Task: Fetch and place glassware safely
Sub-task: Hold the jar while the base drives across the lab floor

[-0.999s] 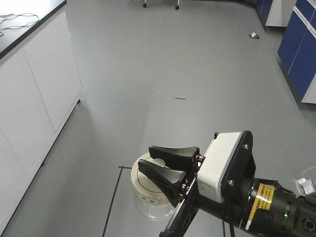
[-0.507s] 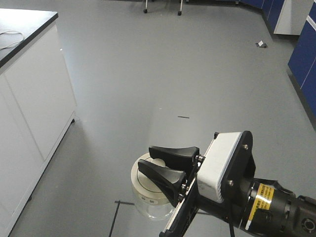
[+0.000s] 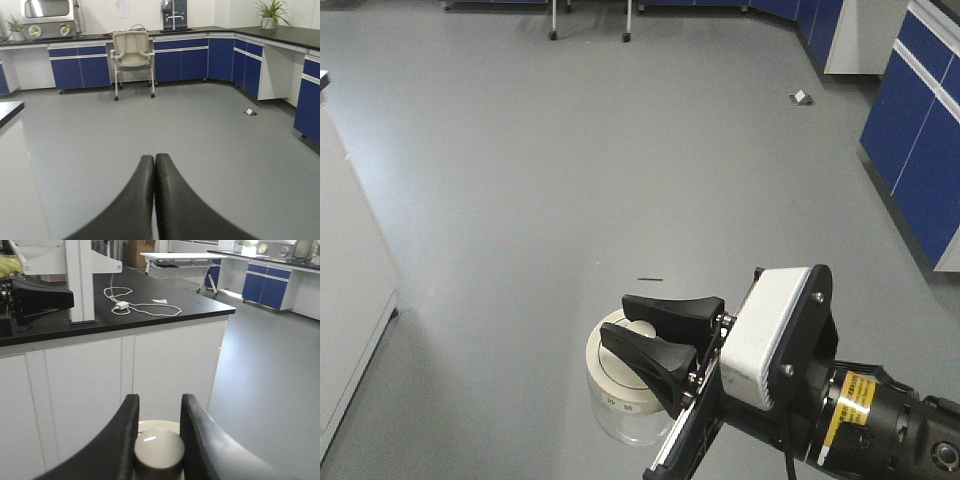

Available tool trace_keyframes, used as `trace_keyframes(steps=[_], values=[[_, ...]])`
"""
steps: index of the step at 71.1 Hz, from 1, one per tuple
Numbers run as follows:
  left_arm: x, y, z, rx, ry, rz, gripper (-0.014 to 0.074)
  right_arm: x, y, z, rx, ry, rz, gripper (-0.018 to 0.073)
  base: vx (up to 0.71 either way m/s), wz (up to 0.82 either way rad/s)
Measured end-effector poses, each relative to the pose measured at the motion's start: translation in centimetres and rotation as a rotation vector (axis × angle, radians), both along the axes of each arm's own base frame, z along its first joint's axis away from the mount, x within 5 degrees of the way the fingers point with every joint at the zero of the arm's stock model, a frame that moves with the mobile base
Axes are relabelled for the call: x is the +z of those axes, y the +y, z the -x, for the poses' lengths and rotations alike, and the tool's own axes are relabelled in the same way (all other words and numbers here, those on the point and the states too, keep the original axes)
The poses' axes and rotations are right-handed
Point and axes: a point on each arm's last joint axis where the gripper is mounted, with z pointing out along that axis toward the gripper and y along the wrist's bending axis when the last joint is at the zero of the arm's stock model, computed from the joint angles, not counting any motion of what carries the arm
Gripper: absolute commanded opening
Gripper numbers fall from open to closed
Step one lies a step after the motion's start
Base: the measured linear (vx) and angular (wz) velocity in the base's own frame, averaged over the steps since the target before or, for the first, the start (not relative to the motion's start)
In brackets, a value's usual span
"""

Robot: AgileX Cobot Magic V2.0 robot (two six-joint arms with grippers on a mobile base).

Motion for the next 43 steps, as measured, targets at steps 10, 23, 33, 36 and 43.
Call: trace_keyframes(steps=[10,23,33,36,43], values=[[0.00,0.00,0.00,0.000,0.000,0.000,-0.0007,0.00,0.00,0.00,0.000,0.000,0.000,-0.0003,0.45,-0.14],[0.00,0.00,0.00,0.000,0.000,0.000,-0.0007,0.00,0.00,0.00,0.000,0.000,0.000,-0.0003,0.45,-0.02],[0.00,0.00,0.00,0.000,0.000,0.000,-0.0007,0.00,0.00,0.00,0.000,0.000,0.000,-0.0003,0.45,0.01],[0.00,0.00,0.00,0.000,0.000,0.000,-0.0007,0.00,0.00,0.00,0.000,0.000,0.000,-0.0003,0.45,0.01],[0.00,0.00,0.00,0.000,0.000,0.000,-0.0007,0.00,0.00,0.00,0.000,0.000,0.000,-0.0003,0.46,0.01]])
